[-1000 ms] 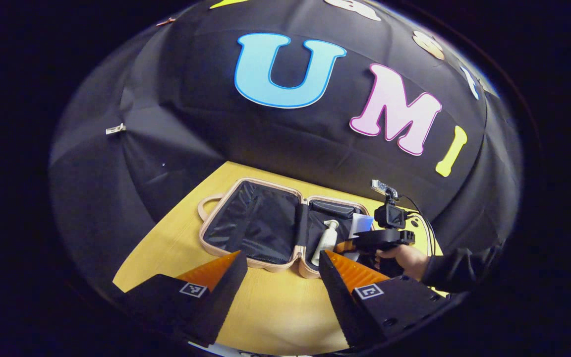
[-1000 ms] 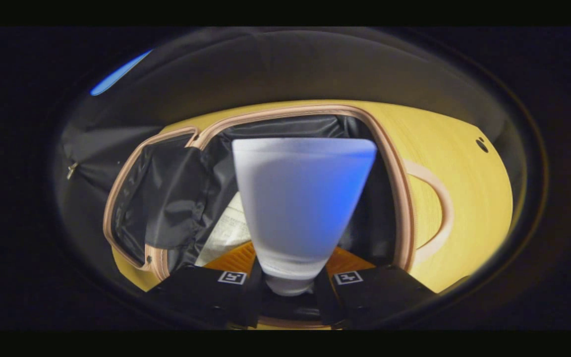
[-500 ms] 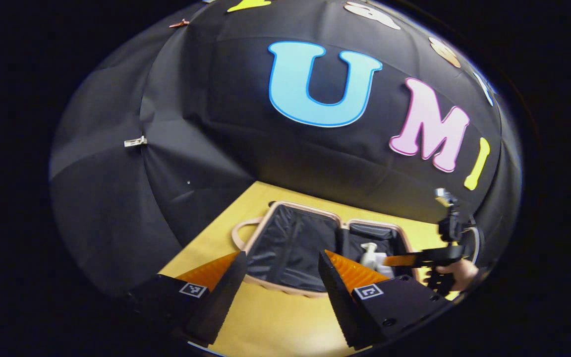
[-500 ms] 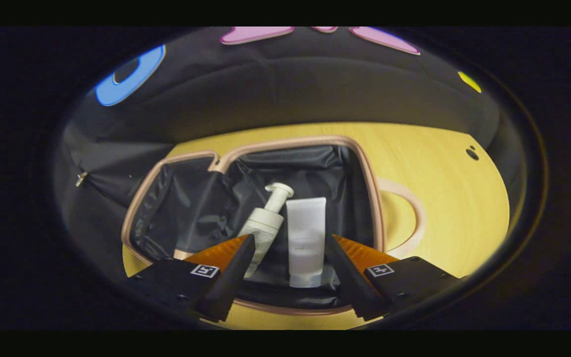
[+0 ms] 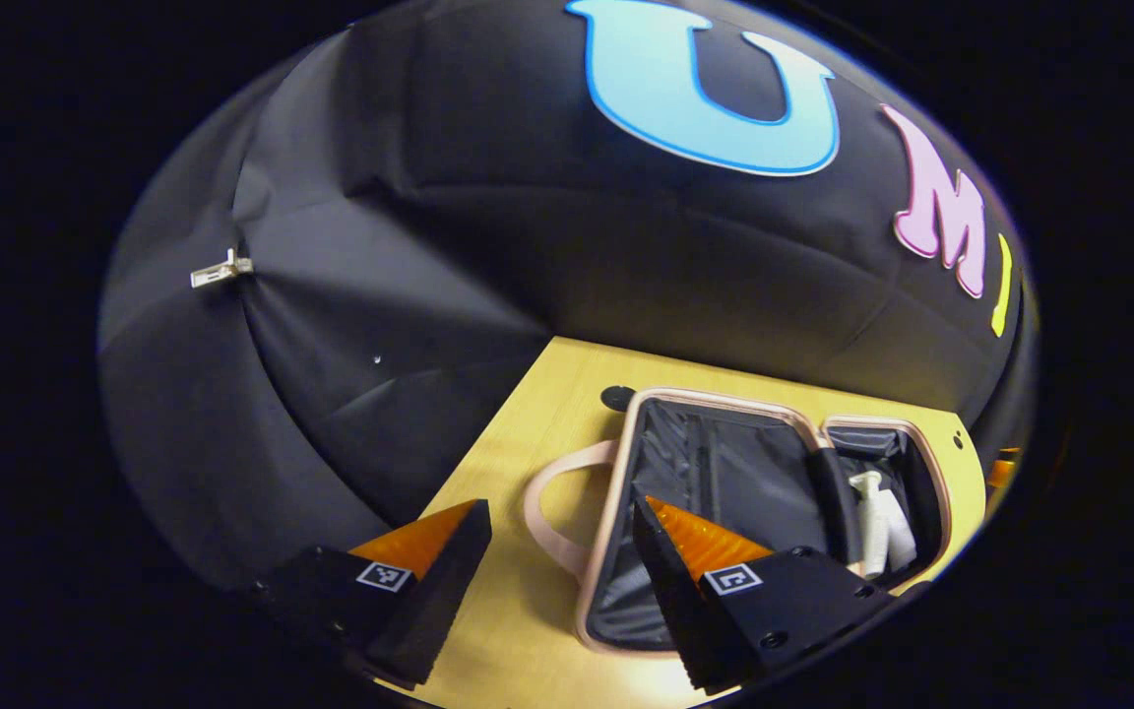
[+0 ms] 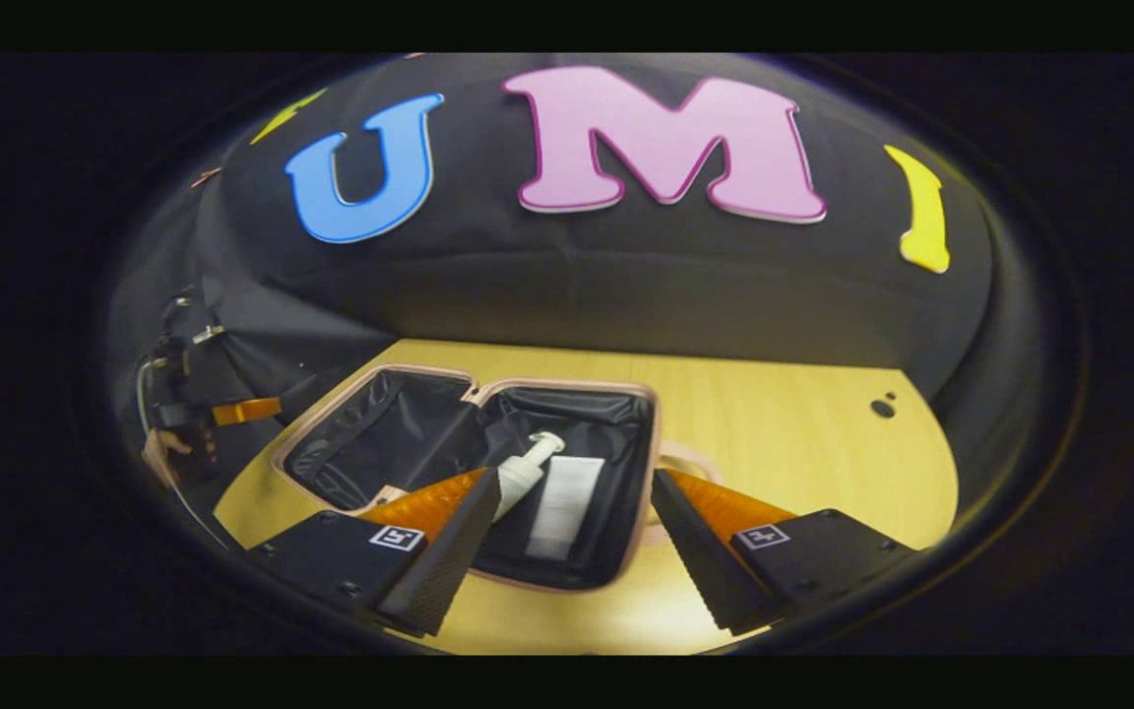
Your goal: First open the suitcase, pack the skin care products into it, and then close the suitcase.
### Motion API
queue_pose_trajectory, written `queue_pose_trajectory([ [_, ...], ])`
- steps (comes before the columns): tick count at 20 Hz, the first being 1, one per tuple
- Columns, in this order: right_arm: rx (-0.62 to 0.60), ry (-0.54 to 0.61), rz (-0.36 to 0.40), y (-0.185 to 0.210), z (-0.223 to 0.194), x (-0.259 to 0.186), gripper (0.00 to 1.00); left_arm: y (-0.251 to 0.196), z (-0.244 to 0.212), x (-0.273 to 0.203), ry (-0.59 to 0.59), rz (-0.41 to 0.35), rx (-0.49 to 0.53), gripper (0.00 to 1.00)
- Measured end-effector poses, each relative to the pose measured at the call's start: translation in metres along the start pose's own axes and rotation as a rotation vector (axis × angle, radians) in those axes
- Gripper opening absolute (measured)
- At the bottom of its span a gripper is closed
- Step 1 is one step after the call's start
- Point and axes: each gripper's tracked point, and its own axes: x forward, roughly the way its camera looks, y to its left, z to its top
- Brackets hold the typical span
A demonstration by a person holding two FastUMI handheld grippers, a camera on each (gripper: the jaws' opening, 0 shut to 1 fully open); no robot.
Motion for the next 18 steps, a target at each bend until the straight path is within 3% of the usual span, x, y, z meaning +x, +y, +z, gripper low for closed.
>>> queue_pose_trajectory([
  [2,-0.027,-0.006,0.025,-0.005,-0.017,-0.015,1.0,0.014,-0.01,0.023,0.072,0.015,-0.026,0.92],
  [4,-0.065,0.008,-0.008,-0.027,-0.033,-0.032,0.98,0.019,-0.012,0.052,0.088,0.014,-0.032,0.93],
  [9,-0.002,0.067,-0.063,-0.054,-0.078,-0.07,0.98,0.03,-0.041,0.082,0.259,0.029,-0.119,0.93],
  [12,0.025,0.094,-0.067,-0.062,-0.091,-0.076,0.98,0.034,-0.055,0.091,0.342,0.033,-0.065,0.84],
  [15,0.035,0.066,-0.072,-0.066,-0.083,-0.08,0.98,0.029,-0.054,0.098,0.356,0.001,-0.093,0.74],
  [18,0.023,0.067,-0.076,-0.07,-0.085,-0.085,0.98,0.03,-0.056,0.098,0.367,-0.017,-0.063,0.71],
])
